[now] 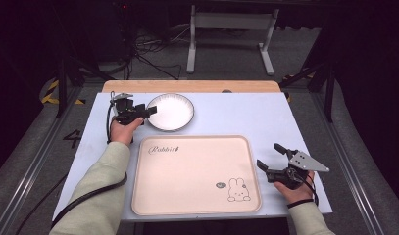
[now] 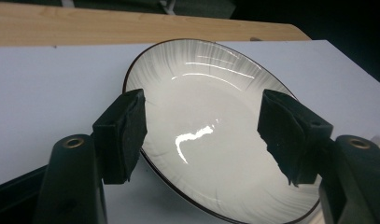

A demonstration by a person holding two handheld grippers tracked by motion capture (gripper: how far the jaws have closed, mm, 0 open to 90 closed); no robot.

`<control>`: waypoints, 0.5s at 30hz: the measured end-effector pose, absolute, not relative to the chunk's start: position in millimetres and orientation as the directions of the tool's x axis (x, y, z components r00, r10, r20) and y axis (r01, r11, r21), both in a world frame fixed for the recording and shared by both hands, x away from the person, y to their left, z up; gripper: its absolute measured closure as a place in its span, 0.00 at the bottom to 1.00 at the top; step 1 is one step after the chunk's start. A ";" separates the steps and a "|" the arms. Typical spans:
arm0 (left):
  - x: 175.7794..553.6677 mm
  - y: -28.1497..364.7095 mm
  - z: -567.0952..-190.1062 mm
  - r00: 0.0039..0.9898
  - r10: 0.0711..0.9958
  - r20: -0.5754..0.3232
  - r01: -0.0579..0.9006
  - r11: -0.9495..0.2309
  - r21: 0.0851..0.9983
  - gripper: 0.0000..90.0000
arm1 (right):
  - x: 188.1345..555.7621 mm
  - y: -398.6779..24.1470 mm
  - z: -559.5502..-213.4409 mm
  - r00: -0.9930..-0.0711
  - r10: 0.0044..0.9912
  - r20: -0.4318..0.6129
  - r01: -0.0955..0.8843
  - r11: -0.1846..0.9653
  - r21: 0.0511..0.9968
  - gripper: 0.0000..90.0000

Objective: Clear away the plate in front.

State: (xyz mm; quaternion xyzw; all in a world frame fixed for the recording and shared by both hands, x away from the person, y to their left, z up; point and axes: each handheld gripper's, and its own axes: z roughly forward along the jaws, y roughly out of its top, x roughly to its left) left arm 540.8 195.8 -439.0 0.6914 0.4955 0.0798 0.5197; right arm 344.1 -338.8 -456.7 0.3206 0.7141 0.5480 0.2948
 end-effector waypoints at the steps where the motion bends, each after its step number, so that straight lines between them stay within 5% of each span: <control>1: 541.9 196.1 -440.1 0.491 0.758 -0.429 0.613 0.049 0.788 0.38 | 344.2 -338.6 -456.7 -0.623 0.779 -0.070 0.136 0.196 0.971 0.11; 15: 549.8 198.1 -453.1 0.370 0.845 -0.385 0.688 0.029 0.725 0.44 | 344.2 -338.1 -456.6 -0.625 0.777 -0.076 0.135 0.203 0.970 0.11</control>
